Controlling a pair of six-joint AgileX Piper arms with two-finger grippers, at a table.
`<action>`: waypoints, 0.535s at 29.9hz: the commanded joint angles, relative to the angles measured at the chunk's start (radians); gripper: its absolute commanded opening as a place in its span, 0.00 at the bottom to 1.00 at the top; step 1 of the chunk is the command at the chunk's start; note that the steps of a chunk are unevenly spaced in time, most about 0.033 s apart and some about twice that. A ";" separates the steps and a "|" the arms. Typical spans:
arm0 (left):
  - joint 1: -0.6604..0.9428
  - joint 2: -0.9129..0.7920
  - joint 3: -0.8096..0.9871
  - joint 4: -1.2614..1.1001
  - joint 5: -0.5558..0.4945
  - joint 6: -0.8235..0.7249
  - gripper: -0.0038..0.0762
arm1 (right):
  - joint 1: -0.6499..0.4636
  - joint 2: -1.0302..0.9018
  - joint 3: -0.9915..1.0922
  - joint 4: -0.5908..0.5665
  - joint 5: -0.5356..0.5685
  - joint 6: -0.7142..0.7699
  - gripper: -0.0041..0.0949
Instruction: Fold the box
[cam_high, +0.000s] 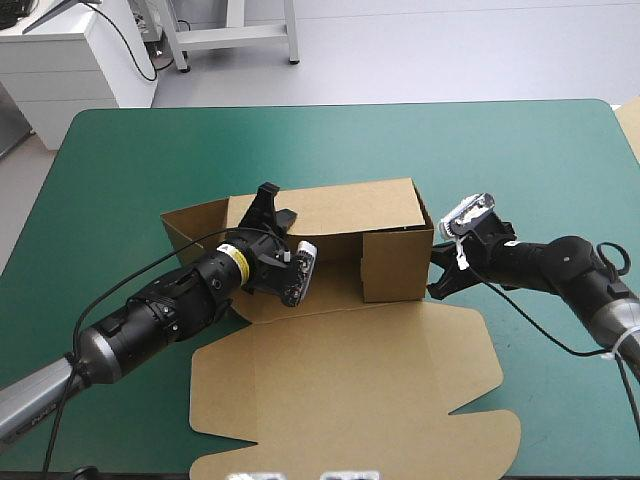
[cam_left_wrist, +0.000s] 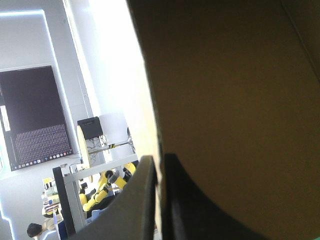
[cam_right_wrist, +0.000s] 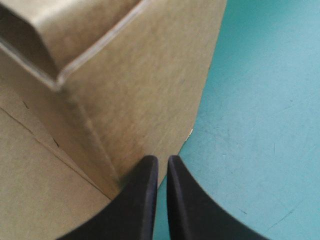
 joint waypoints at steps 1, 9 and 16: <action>-0.007 -0.010 -0.016 0.000 0.007 0.011 0.04 | -0.004 -0.034 -0.023 0.043 0.002 -0.021 0.21; -0.007 -0.010 -0.016 0.000 0.007 0.011 0.04 | -0.004 -0.034 -0.023 0.043 0.034 -0.070 0.36; -0.007 -0.010 -0.016 0.000 0.007 0.011 0.04 | -0.004 -0.034 -0.023 0.081 0.090 -0.149 0.42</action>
